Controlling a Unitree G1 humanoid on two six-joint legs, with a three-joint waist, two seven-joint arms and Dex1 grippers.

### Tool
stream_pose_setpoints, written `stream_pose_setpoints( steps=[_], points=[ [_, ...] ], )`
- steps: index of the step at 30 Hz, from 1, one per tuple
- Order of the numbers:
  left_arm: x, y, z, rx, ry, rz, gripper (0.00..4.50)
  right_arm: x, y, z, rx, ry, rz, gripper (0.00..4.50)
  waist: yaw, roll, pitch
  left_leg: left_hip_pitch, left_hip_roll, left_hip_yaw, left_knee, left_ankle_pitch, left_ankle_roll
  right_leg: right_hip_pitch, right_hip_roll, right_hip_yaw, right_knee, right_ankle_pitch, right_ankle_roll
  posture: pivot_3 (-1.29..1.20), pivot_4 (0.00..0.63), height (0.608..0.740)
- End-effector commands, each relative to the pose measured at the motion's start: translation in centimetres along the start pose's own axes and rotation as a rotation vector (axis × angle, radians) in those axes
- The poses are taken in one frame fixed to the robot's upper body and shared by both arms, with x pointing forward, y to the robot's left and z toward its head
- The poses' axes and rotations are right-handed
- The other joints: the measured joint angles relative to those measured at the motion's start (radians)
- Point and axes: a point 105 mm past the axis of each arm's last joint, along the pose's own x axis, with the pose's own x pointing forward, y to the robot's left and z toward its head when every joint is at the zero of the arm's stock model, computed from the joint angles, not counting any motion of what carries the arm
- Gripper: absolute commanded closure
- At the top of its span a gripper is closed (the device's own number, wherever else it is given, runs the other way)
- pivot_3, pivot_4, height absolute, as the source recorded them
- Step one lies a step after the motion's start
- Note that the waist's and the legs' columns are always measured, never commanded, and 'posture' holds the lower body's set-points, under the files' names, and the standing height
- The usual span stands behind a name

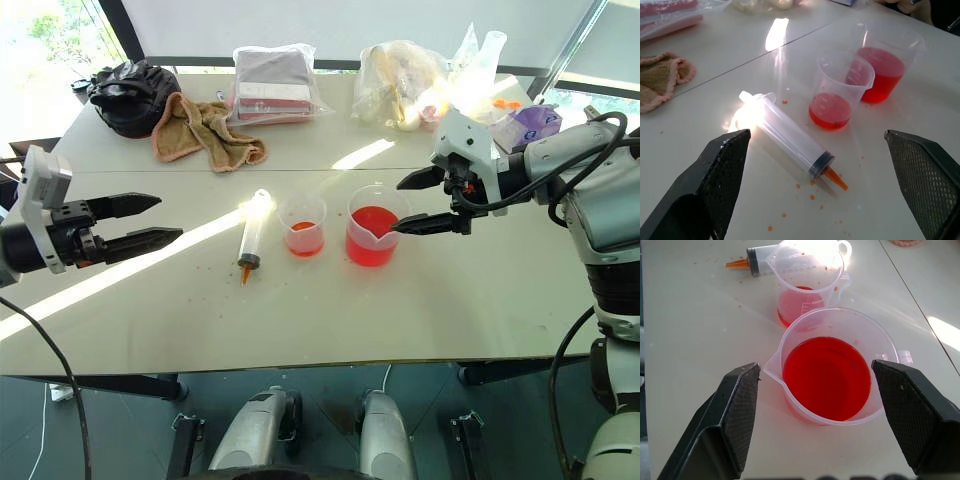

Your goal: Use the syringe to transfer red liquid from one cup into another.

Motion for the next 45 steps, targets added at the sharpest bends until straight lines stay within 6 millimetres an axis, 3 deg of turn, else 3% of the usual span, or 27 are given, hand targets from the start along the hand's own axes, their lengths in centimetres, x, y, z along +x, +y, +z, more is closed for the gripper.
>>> stream_pose_setpoints(
  steps=[1, 19, 22, 25, 31, 34, 40, 42, 45],
  points=[
    [0.0, -0.2, 1.1, 0.052, -0.012, -0.004, 0.02, -0.6, 0.0, 1.1, -0.041, -0.014, -0.016, 0.76, 0.0, 0.0, 0.0, 0.0, 0.0, 0.0, 0.0, 0.0, 0.0, 0.0, 0.0, 0.0, 0.0, 0.0, 0.0, 0.0, 0.15, 0.74],
    [0.7, -0.2, 1.5, 0.04, -0.014, 0.0, 0.02, -0.6, 0.0, 1.3, -0.044, -0.024, -0.025, 0.76, 0.001, 0.0, 0.0, 0.0, 0.0, 0.0, 0.0, 0.0, 0.0, 0.0, 0.0, 0.0, 0.0, 0.0, 0.0, 0.0, 0.15, 0.74],
    [2.1, 0.1, 0.7, 0.015, 0.076, 0.048, 0.02, -0.6, -0.1, 1.4, -0.045, -0.031, -0.027, 0.76, 0.003, 0.0, 0.0, 0.0, 0.0, 0.0, 0.0, 0.0, 0.0, 0.001, 0.0, 0.0, 0.0, 0.0, 0.0, 0.0, 0.15, 0.74],
    [3.9, 1.3, 2.5, -0.134, -0.011, 0.115, 0.02, -0.4, -0.2, 1.5, -0.053, -0.036, -0.033, 0.76, 0.006, 0.0, 0.0, 0.001, -0.001, 0.0, 0.002, 0.0, 0.0, 0.003, 0.0, 0.0, 0.001, 0.002, 0.003, 0.0, 0.15, 0.74],
    [8.3, 3.5, 4.2, -0.292, 0.058, 0.269, 0.02, -0.5, -0.6, 3.6, -0.11, -0.089, -0.059, 0.76, 0.002, -0.001, 0.0, 0.008, -0.003, -0.001, 0.004, 0.001, 0.001, 0.009, 0.001, -0.001, 0.002, 0.004, 0.007, 0.0, 0.15, 0.74],
    [10.1, 3.7, 4.0, -0.36, 0.188, 0.318, 0.02, -0.7, -0.8, 4.9, -0.139, -0.119, -0.067, 0.76, -0.001, -0.002, 0.0, 0.012, -0.003, -0.001, 0.002, 0.001, 0.001, 0.013, 0.002, -0.001, 0.002, 0.003, 0.007, 0.0, 0.15, 0.74],
    [12.5, 5.3, 1.2, -0.409, 0.502, 0.49, 0.02, -1.0, -1.6, 8.0, -0.187, -0.194, -0.092, 0.76, -0.001, -0.001, 0.0, 0.014, -0.003, -0.001, 0.002, 0.001, 0.0, 0.013, 0.002, 0.0, 0.003, 0.003, 0.007, 0.0, 0.15, 0.74],
    [12.8, 5.6, 0.6, -0.408, 0.582, 0.539, 0.02, -0.9, -1.4, 8.4, -0.209, -0.185, -0.075, 0.76, 0.001, -0.001, 0.0, 0.014, -0.003, -0.001, 0.002, 0.001, 0.0, 0.013, 0.002, 0.0, 0.003, 0.003, 0.007, 0.0, 0.15, 0.74],
    [13.8, 5.3, 0.6, -0.435, 0.623, 0.556, 0.02, -0.2, 0.1, 7.3, -0.271, -0.096, 0.006, 0.76, 0.005, -0.002, 0.0, 0.014, -0.003, -0.001, 0.002, 0.001, 0.0, 0.013, 0.002, 0.0, 0.003, 0.003, 0.007, 0.0, 0.15, 0.74]
  ],
)
